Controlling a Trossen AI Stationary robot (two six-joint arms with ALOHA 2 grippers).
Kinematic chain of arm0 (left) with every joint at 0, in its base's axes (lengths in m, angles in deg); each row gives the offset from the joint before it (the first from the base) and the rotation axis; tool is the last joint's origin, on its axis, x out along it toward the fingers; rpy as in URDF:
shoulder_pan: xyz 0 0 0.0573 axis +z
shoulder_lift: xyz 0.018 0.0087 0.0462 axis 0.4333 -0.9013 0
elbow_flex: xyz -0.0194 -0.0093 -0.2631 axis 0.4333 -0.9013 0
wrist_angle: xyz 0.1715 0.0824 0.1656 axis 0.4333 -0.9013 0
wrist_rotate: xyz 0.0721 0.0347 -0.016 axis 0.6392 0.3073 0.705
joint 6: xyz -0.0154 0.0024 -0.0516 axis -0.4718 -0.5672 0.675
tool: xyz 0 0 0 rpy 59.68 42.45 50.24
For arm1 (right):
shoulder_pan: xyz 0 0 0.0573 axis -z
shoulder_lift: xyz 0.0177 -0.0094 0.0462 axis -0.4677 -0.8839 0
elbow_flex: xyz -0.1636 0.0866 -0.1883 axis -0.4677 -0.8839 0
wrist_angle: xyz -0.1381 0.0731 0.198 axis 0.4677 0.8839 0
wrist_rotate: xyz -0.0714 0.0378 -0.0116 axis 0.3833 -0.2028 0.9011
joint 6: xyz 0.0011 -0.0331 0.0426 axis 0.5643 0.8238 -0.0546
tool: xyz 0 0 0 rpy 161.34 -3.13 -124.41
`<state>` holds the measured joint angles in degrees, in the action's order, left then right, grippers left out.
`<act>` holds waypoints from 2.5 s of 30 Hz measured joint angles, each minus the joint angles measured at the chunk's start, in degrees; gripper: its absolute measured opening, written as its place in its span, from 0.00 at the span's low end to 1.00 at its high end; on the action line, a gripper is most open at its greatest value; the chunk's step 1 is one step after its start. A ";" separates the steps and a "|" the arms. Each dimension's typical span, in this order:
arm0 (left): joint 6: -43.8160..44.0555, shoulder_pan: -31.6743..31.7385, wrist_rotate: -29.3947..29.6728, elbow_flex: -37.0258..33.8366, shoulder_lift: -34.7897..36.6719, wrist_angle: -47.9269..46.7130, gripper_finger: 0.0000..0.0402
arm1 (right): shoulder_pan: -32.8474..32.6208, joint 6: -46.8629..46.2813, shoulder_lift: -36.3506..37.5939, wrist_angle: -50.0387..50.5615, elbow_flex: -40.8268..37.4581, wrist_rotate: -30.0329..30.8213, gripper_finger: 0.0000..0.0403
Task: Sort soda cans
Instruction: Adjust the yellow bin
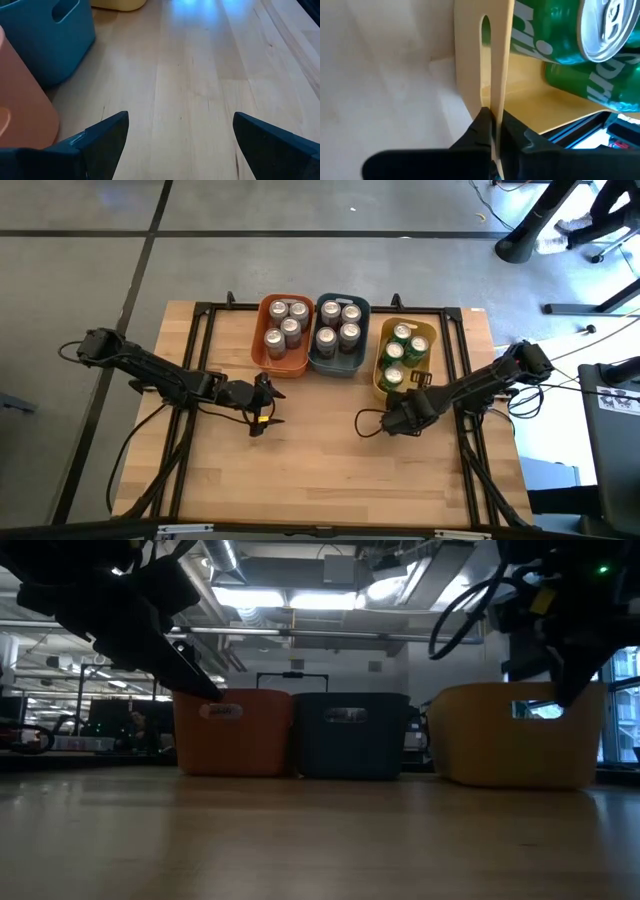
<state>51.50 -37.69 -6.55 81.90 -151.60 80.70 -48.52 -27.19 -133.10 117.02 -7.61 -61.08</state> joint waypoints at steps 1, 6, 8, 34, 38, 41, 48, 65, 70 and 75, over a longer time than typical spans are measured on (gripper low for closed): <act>0.00 0.00 0.00 0.00 0.00 0.02 0.86 | 0.38 0.11 -0.03 -0.29 -0.02 0.91 0.03; -0.17 0.02 0.00 0.00 0.00 0.20 0.86 | 3.35 4.94 -0.04 -1.42 -0.05 3.18 0.01; -0.13 0.04 0.00 0.00 0.00 0.04 0.86 | 4.80 8.27 -0.04 -1.87 -0.05 3.85 0.01; -2.14 0.07 0.02 0.00 0.00 -0.13 0.86 | 18.59 46.26 0.02 -10.28 -0.02 8.88 0.00; -3.97 0.07 0.02 0.00 0.00 0.41 0.86 | 18.57 48.10 0.02 -12.58 -0.02 8.77 0.00; -5.24 0.07 0.02 0.00 0.00 0.61 0.86 | 18.51 49.57 -0.02 -14.11 -0.02 8.78 0.00; -6.76 0.07 0.02 0.00 0.00 1.22 0.86 | 18.55 54.72 -0.02 -17.13 -0.02 9.71 0.01; -7.67 0.07 0.04 0.00 0.00 1.32 0.86 | 18.38 48.81 -2.82 -17.80 0.66 9.20 0.09; -7.61 0.07 0.02 0.00 0.00 1.35 0.86 | 18.43 46.79 -2.99 -17.03 2.23 8.21 0.19; -7.48 0.02 0.02 0.00 0.00 1.36 0.86 | 18.35 46.59 -2.97 -16.27 3.68 7.68 0.30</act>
<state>44.02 -37.66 -6.53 81.90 -151.60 82.05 -30.17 19.40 -136.07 100.75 -3.94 -53.40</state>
